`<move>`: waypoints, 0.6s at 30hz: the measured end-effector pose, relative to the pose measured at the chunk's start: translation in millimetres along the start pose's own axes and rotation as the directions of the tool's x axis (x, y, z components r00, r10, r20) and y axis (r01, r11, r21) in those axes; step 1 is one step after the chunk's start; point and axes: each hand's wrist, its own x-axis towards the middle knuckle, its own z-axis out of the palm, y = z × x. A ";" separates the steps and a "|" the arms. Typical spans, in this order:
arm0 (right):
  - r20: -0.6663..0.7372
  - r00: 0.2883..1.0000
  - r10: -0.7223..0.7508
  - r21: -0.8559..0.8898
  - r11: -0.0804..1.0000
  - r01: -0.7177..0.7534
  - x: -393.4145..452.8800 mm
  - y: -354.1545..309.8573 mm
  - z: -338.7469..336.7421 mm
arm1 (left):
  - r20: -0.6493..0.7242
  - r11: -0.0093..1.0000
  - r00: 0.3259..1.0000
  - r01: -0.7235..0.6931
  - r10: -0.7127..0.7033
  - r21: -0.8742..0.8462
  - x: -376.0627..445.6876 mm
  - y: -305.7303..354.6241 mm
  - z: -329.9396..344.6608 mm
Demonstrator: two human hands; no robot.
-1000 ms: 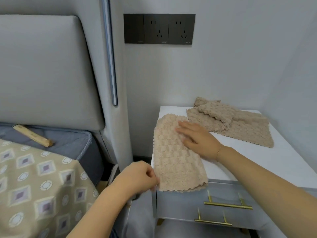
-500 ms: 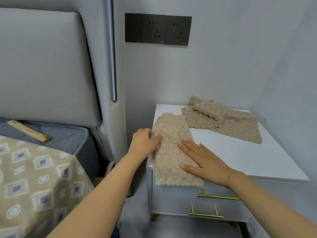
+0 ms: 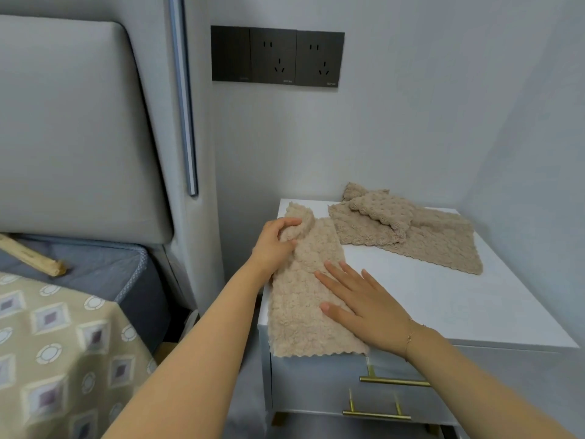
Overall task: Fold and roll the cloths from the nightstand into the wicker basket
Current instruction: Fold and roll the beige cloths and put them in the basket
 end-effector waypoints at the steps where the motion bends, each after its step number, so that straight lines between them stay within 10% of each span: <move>1: -0.002 1.000 0.008 -0.006 1.000 -0.008 1.3 -0.6 0.3 | -0.030 0.996 0.999 0.013 -0.010 0.092 3.3 -3.8 0.8; 8: -0.016 0.999 0.032 0.027 0.999 -0.031 13.5 -0.9 -0.1 | -0.314 0.935 0.949 0.129 -0.020 0.330 -3.8 2.4 2.2; 12: -0.029 0.999 0.028 0.057 0.998 -0.026 14.8 -2.3 -3.7 | -0.016 0.848 0.972 -0.198 0.236 0.492 -25.4 10.8 -3.6; 18: -0.057 0.998 0.015 0.262 0.965 0.000 -11.7 -8.8 -5.0 | 0.242 0.773 0.970 -0.167 0.018 0.612 -63.8 1.0 -8.3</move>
